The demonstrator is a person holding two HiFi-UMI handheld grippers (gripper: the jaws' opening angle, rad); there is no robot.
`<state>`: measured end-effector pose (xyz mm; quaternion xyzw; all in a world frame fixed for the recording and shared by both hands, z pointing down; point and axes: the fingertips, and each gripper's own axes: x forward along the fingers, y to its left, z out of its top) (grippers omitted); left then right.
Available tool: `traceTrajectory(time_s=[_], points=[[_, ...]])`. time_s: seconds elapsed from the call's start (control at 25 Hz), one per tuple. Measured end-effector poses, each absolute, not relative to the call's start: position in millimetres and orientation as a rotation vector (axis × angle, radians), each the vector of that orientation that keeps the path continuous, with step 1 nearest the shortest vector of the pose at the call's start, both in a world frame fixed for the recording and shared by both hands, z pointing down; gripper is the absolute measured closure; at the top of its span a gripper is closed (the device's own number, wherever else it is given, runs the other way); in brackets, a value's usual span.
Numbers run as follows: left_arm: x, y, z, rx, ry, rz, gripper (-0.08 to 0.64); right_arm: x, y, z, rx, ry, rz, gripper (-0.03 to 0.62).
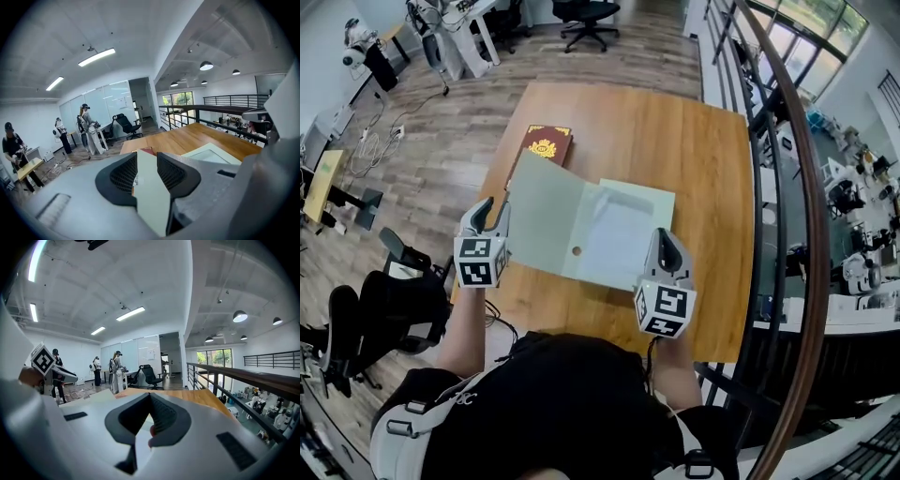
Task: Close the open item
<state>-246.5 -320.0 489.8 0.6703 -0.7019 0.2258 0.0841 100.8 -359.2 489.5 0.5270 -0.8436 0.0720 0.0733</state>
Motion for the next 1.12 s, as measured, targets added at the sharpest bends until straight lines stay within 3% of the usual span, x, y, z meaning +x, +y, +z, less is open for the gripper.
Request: traceTrajectory(time_s=[0.4, 0.96, 1.12], points=[[-291, -341, 548, 1.924, -1.837, 0.752, 0.417, 116, -354, 500, 1.649, -2.448, 0.236, 0.589], [-316, -359, 639, 1.741, -1.401, 0.615, 0.395, 126, -341, 516, 1.698, -2.358, 0.273, 0.589], [-315, -355, 645, 1.736, -1.383, 0.650, 0.505, 128, -339, 524, 1.702, -2.334, 0.296, 0.589]])
